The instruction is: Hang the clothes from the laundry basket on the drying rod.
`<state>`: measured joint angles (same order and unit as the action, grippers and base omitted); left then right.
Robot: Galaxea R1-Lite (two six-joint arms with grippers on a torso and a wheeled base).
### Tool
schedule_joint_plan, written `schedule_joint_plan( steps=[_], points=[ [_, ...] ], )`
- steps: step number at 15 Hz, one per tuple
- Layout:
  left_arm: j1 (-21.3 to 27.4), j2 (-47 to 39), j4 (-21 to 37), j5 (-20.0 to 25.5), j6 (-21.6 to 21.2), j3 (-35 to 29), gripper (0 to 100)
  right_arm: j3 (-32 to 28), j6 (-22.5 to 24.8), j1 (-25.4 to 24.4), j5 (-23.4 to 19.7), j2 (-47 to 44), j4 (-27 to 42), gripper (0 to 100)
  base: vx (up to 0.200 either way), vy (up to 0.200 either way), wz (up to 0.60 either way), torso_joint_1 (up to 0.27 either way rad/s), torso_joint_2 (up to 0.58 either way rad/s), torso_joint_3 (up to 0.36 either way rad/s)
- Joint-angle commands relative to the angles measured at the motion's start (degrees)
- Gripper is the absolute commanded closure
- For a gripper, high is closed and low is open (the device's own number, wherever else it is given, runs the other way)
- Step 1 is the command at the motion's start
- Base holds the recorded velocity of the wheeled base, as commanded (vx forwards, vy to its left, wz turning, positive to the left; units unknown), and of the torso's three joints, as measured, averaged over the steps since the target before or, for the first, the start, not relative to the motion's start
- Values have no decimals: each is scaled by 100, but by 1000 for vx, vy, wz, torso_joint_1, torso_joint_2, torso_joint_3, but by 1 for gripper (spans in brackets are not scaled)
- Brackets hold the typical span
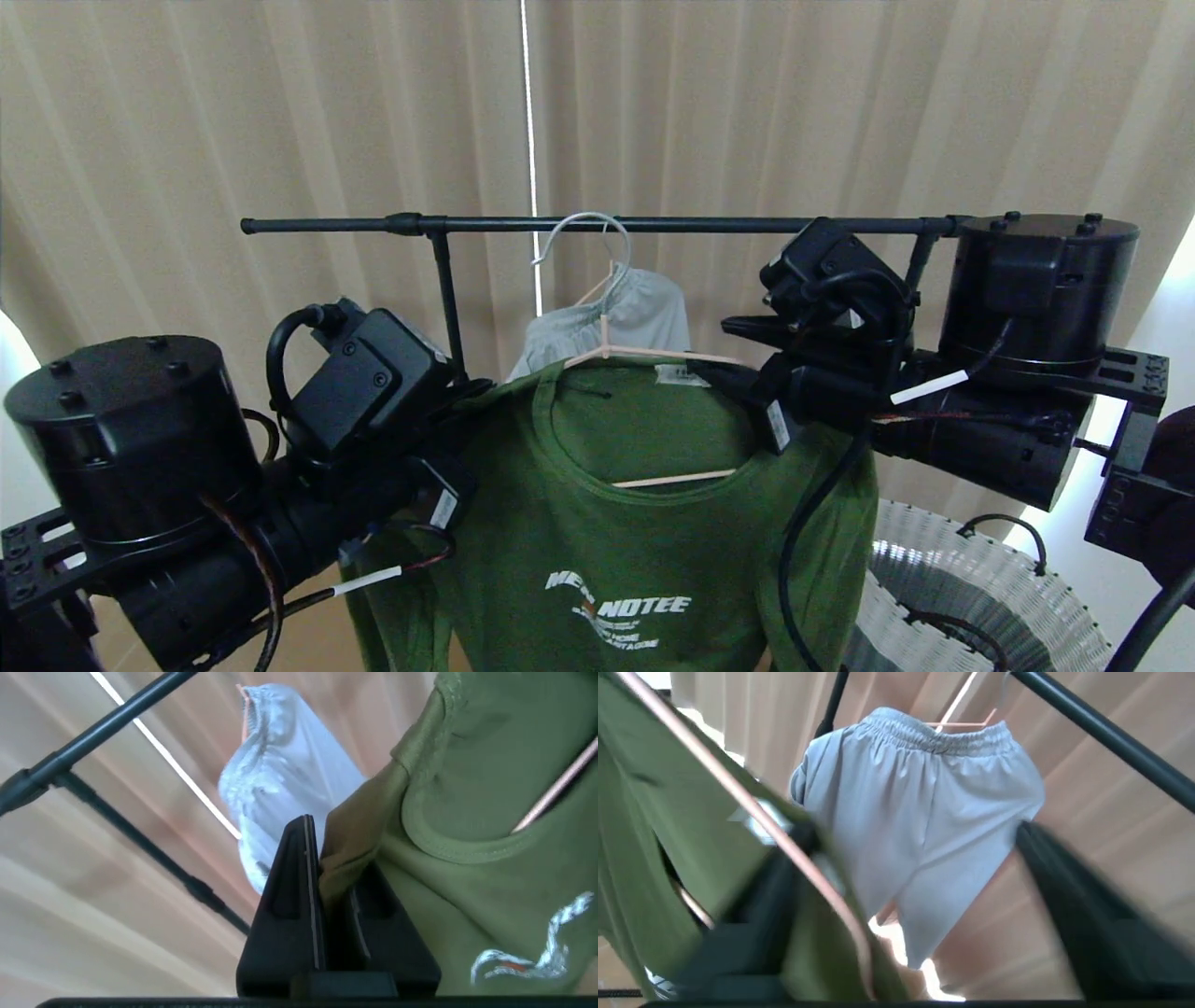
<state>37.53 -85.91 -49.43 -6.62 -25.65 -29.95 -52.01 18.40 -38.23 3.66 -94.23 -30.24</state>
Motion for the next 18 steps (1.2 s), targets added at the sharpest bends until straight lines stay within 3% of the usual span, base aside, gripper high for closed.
schedule_joint_plan(
  steps=[1,12,13,18],
  points=[
    [26,4,4,-6,-2,7,100,6,-3,-9,3,-7,-8,100,0,0,0,0,0,0],
    [-1,21,4,-6,42,7,100,50,-3,-9,30,89,-8,100,0,0,0,0,0,0],
    [-1,48,4,-6,51,7,0,59,-3,-9,30,107,-8,100,0,0,0,0,0,0],
    [-9,188,4,-6,174,297,0,270,-3,44,258,406,-8,100,0,0,0,0,0,0]
  ],
)
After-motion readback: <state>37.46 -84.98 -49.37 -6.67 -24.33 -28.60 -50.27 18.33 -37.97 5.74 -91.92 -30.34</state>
